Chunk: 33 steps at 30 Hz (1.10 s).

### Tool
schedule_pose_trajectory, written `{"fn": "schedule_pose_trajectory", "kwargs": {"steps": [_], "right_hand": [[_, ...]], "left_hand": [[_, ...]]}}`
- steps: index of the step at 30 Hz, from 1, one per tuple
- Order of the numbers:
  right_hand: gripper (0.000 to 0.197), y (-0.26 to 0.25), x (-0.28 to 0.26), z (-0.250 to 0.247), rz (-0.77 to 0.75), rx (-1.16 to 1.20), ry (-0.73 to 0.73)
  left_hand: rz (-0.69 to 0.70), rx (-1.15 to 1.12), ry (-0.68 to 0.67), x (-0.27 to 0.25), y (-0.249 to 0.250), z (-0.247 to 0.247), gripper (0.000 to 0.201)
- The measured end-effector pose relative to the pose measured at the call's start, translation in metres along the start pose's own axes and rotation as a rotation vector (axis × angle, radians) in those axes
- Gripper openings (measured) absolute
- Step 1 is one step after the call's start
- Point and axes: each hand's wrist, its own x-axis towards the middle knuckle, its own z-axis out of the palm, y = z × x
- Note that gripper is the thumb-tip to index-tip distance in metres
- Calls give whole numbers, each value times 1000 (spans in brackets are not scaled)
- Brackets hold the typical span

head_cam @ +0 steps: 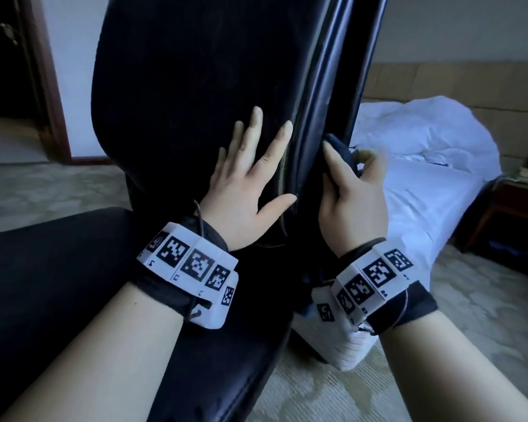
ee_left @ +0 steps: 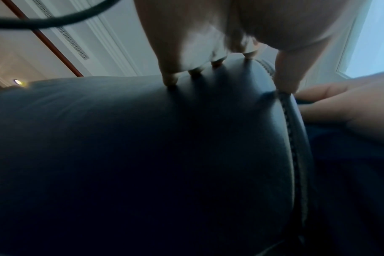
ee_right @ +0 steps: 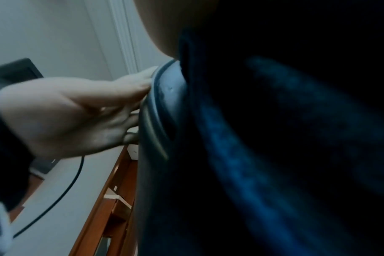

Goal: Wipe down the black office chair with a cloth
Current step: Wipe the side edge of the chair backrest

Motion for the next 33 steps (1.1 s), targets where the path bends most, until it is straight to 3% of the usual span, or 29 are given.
{"fn": "schedule_pose_trajectory", "kwargs": {"steps": [7, 12, 16, 21, 24, 33], "right_hand": [[40, 0, -44, -5, 99, -89, -216], [38, -9, -8, -25, 1, -61, -16], [42, -14, 5, -22, -35, -77, 12], [47, -8, -66, -22, -1, -116, -177], [44, -4, -77, -27, 20, -138, -270], [40, -16, -14, -28, -18, -71, -39]], "left_hand": [[-15, -34, 7, 2, 5, 3, 80], [22, -17, 12, -3, 3, 3, 78], [48, -25, 18, -7, 5, -1, 77], [48, -22, 11, -11, 12, -3, 77], [35, -9, 6, -11, 11, -3, 78], [36, -8, 0, -12, 12, -5, 78]]}}
